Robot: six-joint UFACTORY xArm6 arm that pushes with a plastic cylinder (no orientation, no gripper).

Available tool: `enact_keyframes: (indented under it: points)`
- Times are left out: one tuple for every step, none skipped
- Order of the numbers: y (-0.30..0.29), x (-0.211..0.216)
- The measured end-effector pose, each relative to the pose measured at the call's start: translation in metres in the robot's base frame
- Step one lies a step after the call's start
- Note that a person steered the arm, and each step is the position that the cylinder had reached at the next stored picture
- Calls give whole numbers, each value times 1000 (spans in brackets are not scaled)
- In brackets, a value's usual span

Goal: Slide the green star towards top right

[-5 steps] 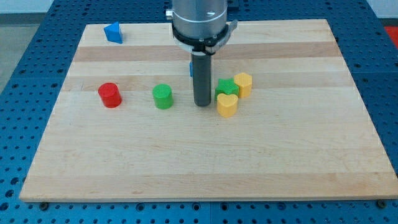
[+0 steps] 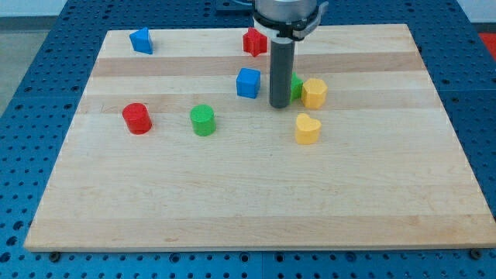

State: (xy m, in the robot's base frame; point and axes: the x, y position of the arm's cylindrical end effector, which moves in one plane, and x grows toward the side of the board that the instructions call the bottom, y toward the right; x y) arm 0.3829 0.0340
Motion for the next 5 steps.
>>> enact_keyframes:
  points:
    - [0,-23]
    - [8,-41]
    - [18,-67]
    - [37,-79]
    - [63,-79]
